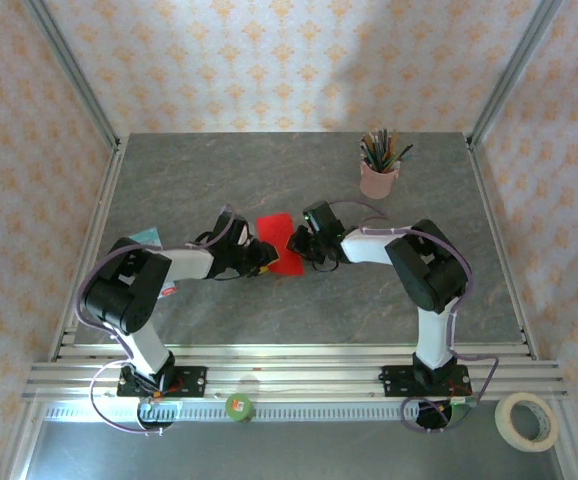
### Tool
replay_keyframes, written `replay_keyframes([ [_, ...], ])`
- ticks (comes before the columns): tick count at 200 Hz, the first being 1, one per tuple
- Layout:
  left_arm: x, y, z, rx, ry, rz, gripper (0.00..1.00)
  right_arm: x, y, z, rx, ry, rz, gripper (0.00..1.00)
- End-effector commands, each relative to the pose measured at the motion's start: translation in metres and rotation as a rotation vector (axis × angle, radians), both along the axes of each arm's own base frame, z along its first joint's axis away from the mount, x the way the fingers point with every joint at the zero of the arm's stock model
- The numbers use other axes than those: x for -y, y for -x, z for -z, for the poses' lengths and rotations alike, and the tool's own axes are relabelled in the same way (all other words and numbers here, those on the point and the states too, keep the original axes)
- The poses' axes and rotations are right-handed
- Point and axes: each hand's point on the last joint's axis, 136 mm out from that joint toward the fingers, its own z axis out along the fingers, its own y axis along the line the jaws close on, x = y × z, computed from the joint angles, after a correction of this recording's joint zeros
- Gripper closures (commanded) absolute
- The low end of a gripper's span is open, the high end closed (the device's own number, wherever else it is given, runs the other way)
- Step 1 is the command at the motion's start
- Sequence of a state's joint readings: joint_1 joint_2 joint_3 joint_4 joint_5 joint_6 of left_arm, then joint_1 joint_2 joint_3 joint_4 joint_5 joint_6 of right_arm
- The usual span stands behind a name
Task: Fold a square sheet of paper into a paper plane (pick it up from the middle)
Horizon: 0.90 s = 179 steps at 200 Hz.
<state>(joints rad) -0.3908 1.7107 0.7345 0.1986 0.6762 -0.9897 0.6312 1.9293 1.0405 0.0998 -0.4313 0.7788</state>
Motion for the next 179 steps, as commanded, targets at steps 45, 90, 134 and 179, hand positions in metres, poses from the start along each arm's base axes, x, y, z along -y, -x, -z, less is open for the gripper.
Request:
replay_keyframes([
  [45, -0.012, -0.017, -0.002, 0.003, 0.078, -0.069, 0.69, 0.022, 0.016, 0.035, -0.091, 0.092, 0.029, 0.83],
  [90, -0.011, -0.015, 0.000, -0.001, 0.085, -0.049, 0.72, 0.021, 0.016, 0.033, -0.086, 0.090, 0.028, 0.82],
  [134, -0.011, -0.013, 0.003, -0.008, 0.082, -0.039, 0.78, 0.019, 0.014, 0.028, -0.078, 0.073, 0.028, 0.80],
  [179, -0.013, -0.011, 0.003, -0.007, 0.069, -0.039, 0.88, 0.005, 0.002, -0.007, 0.021, -0.015, -0.010, 0.73],
])
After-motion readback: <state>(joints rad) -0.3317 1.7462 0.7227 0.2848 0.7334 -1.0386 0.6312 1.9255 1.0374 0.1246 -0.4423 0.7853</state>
